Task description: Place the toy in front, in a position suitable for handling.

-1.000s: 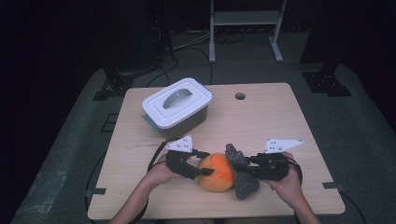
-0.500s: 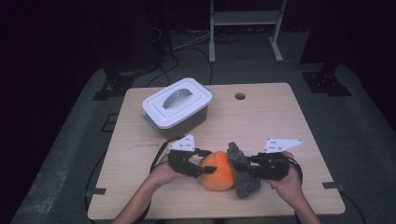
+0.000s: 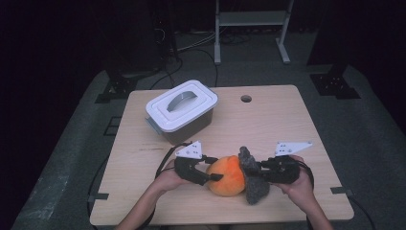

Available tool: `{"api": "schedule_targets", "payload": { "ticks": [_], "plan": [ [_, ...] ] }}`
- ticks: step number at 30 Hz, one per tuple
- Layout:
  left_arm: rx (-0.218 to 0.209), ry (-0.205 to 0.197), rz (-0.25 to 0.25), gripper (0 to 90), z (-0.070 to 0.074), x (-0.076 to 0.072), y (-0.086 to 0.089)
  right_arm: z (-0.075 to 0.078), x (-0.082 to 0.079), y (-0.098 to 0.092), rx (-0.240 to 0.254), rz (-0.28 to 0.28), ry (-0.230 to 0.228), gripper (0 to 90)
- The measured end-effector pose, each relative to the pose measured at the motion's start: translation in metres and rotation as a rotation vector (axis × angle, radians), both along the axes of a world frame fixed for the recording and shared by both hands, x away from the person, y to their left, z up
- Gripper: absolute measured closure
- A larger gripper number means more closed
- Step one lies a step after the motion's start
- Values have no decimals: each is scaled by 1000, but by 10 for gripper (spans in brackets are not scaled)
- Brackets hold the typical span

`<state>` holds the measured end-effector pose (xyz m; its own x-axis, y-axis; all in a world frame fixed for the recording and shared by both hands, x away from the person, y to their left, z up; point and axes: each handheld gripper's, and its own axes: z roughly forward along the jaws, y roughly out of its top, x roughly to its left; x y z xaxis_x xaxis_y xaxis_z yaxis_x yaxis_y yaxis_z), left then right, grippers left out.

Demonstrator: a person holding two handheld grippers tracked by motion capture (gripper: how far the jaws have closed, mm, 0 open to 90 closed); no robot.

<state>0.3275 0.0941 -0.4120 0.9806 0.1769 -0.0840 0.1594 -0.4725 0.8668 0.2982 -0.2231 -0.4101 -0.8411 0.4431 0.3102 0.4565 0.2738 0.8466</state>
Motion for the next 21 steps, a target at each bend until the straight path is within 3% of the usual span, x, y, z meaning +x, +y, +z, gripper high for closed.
{"api": "schedule_targets", "payload": {
  "ticks": [3, 6, 11, 16, 21],
  "plan": [
    [3, -32, 22, 454, 9, -4, 0, 8, -2, 1, 22, -25, -40, 684],
    [42, -65, 5, 455, 13, -8, -3, 14, -4, 6, 76, -8, -54, 683],
    [48, -56, -11, 408, 10, -8, -3, 3, -2, 13, 20, 19, -24, 681],
    [60, -34, 21, 184, 4, -4, -8, 0, -2, 12, 8, 48, -12, 680],
    [62, -28, -24, 289, 1, -7, -10, -5, 1, 5, -14, 29, 2, 680]
  ]
}}
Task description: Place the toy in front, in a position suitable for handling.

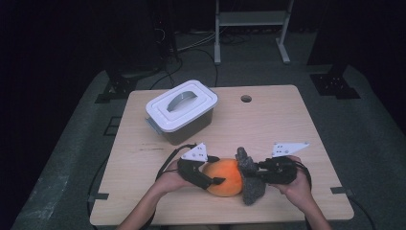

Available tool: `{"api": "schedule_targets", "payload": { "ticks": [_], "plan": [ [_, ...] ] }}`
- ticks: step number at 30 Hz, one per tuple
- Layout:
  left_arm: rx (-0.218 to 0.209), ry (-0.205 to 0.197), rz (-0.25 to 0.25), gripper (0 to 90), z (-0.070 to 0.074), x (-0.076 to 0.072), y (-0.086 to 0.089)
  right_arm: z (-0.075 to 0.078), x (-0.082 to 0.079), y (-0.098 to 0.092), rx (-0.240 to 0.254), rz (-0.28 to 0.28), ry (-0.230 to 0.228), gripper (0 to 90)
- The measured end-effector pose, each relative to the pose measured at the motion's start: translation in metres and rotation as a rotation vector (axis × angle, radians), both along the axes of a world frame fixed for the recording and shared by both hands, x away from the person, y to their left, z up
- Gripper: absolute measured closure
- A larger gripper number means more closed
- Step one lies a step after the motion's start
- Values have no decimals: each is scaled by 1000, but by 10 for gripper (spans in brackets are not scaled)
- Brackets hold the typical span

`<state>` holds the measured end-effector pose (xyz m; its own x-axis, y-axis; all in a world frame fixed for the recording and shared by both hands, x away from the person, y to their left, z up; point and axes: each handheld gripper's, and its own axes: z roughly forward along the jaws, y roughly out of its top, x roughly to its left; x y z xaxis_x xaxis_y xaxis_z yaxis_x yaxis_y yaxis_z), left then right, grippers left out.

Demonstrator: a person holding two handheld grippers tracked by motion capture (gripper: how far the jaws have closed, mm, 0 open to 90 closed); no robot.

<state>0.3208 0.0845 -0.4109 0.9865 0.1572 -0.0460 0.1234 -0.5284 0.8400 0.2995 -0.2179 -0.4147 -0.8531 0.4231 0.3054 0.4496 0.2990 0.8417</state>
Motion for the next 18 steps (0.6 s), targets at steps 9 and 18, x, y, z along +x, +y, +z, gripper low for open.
{"api": "schedule_targets", "payload": {
  "ticks": [9, 18],
  "plan": [
    [0, 6, -15, 378, 2, -3, -1, 7, 0, -8, 1, -51, -6, 682],
    [14, 3, -13, 398, 3, -3, 0, 4, 1, -6, -2, -30, 9, 679]
  ]
}}
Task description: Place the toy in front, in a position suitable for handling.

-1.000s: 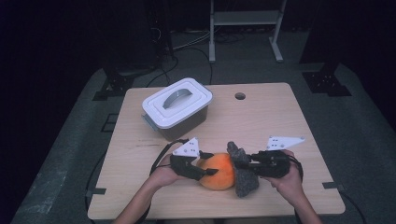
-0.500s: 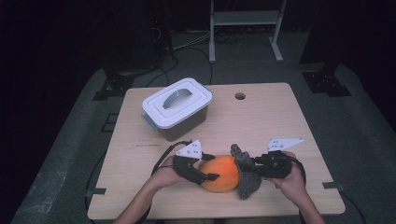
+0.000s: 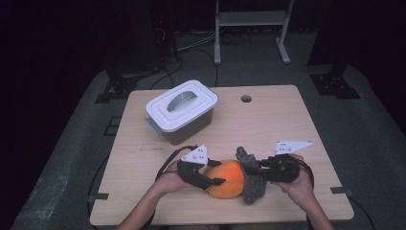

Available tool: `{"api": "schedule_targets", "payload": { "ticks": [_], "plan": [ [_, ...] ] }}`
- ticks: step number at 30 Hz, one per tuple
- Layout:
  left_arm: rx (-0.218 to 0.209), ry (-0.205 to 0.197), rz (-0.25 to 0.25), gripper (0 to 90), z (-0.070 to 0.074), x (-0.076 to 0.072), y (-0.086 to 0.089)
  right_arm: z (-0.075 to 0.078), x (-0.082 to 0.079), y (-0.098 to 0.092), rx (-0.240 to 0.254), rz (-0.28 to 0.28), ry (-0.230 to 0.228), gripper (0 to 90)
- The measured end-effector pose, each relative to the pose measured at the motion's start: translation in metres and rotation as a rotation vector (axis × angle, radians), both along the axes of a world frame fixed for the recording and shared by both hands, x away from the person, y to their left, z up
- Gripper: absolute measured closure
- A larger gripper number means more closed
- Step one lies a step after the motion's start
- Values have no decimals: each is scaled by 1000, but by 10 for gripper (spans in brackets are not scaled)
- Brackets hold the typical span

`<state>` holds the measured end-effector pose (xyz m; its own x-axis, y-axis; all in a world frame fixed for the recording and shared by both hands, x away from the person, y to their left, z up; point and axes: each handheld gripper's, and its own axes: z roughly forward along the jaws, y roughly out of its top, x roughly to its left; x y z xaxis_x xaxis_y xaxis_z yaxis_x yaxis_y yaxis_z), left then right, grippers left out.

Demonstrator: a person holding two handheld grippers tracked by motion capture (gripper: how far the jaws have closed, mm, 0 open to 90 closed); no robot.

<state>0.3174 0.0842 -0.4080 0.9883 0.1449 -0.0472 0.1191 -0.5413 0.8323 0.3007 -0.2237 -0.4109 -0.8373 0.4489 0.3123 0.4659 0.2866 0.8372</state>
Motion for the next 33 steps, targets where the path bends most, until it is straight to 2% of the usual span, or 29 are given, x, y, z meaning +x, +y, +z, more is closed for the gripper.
{"api": "schedule_targets", "payload": {
  "ticks": [2, 5, 7, 9, 11, 14, 17, 19, 21, 23, 26, 28, 30, 33],
  "plan": [
    [-3, 0, 0, 395, -1, -1, -1, -3, 0, -4, -9, -10, 18, 679],
    [-9, -1, -10, 395, -2, -3, -5, 8, -3, -3, 34, -8, -18, 679],
    [-10, -12, -25, 390, -3, -5, -9, 17, -6, 2, 61, 16, -45, 679],
    [-8, -14, -27, 367, -2, -6, -9, 18, -8, 8, 20, 29, -55, 679],
    [-15, -18, -27, 303, -1, -5, -9, 13, -7, 9, -1, 34, -44, 680],
    [1, -13, 2, 154, -2, -3, -8, 7, -5, 4, -11, 47, -23, 680],
    [8, 26, 5, 122, -9, 2, -8, 4, -5, 0, -9, 59, -17, 679],
    [-4, 40, -5, 153, -11, 3, -7, 2, -3, -3, -9, 58, -5, 679],
    [-8, 20, -9, 283, -10, 2, -5, 0, -1, -7, -7, 46, 8, 680],
    [-13, 10, -3, 375, -6, 1, -4, 3, -2, -9, 1, 23, 4, 685],
    [-10, -10, -10, 404, -1, -2, -4, 17, -7, -6, 39, 13, -49, 690],
    [2, -30, -15, 413, 1, -6, -7, 23, -10, 2, 41, 39, -69, 690],
    [8, -44, -12, 424, 3, -6, -7, 22, -11, 11, 1, 57, -76, 689],
    [-18, -42, 4, 436, 8, -4, 0, 12, -7, 10, -8, 50, -45, 691]
  ]
}}
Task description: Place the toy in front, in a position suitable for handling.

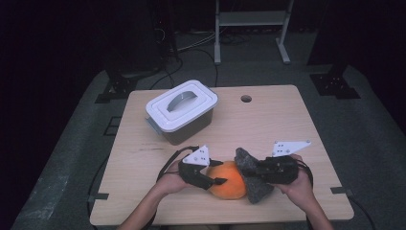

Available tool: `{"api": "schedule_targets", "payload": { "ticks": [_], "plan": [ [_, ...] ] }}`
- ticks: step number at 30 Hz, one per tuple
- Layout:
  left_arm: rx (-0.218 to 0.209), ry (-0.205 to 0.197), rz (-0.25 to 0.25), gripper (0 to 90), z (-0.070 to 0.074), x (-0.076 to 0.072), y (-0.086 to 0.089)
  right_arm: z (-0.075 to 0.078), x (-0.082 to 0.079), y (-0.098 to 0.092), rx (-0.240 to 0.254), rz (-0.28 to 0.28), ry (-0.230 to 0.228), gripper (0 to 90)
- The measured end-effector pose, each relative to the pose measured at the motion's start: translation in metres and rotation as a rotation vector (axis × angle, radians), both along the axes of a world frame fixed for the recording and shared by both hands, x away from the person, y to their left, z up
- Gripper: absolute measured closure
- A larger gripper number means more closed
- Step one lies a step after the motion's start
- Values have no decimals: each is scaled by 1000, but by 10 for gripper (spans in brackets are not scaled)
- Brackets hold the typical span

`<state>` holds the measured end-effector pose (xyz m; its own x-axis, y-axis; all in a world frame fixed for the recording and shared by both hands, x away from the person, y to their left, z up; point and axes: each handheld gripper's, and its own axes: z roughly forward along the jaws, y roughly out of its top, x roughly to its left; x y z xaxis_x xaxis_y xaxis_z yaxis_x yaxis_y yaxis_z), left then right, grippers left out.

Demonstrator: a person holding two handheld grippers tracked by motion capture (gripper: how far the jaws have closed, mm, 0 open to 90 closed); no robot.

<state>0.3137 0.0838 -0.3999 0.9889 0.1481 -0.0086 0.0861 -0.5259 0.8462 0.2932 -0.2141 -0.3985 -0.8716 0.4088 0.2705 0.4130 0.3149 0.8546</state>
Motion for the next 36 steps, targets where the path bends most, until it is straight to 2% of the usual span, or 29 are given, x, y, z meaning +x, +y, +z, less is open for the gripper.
{"api": "schedule_targets", "payload": {
  "ticks": [1, 4, 7, 9, 10, 12, 14, 16, 19, 22, 24, 26, 29, 31, 32, 34, 36],
  "plan": [
    [-13, 0, 8, 439, 2, 1, 3, -4, 2, -3, 3, -9, 15, 691],
    [-16, -2, 9, 441, 3, 1, 4, -12, 6, -9, -17, -33, 45, 693],
    [-17, -2, 0, 437, 3, -1, 2, -2, 2, -7, -4, -37, 12, 694],
    [-16, -4, -4, 425, 3, -1, 1, 6, -2, -1, 21, -10, -6, 693],
    [-18, -3, -5, 414, 3, -1, 1, 7, -4, 3, 7, 2, -13, 692],
    [-12, 5, -5, 377, 2, 0, 1, 2, -4, 9, -39, 18, -10, 692],
    [-15, 15, -9, 316, -1, 1, 2, -7, -1, 9, -39, 30, 21, 692],
    [-19, 23, -7, 253, -3, 3, 4, -9, 0, 5, -34, 31, 32, 692],
    [-21, 62, -3, 178, -8, 8, 5, -12, 2, -2, -32, 33, 52, 692],
    [-16, 112, -18, 140, -16, 13, 9, -15, 3, -7, -27, 31, 67, 692],
    [-26, 126, -33, 179, -18, 13, 11, -16, 4, -10, -25, 25, 76, 691],
    [-19, 110, -30, 283, -15, 12, 12, -15, 4, -10, -28, 22, 74, 692],
    [-23, 90, -21, 381, -10, 10, 12, -2, -1, -5, -24, -11, 17, 695],
    [-24, 68, -23, 395, -6, 7, 9, 4, -4, 0, 10, -12, -4, 696],
    [-18, 56, -16, 396, -4, 5, 6, 7, -6, 4, 11, -5, -16, 695],
    [-8, 32, -8, 398, -2, 4, 6, 8, -8, 11, -7, 3, -33, 692],
    [-17, 30, 3, 405, 0, 5, 9, 4, -6, 11, -13, 1, -26, 693]
  ]
}}
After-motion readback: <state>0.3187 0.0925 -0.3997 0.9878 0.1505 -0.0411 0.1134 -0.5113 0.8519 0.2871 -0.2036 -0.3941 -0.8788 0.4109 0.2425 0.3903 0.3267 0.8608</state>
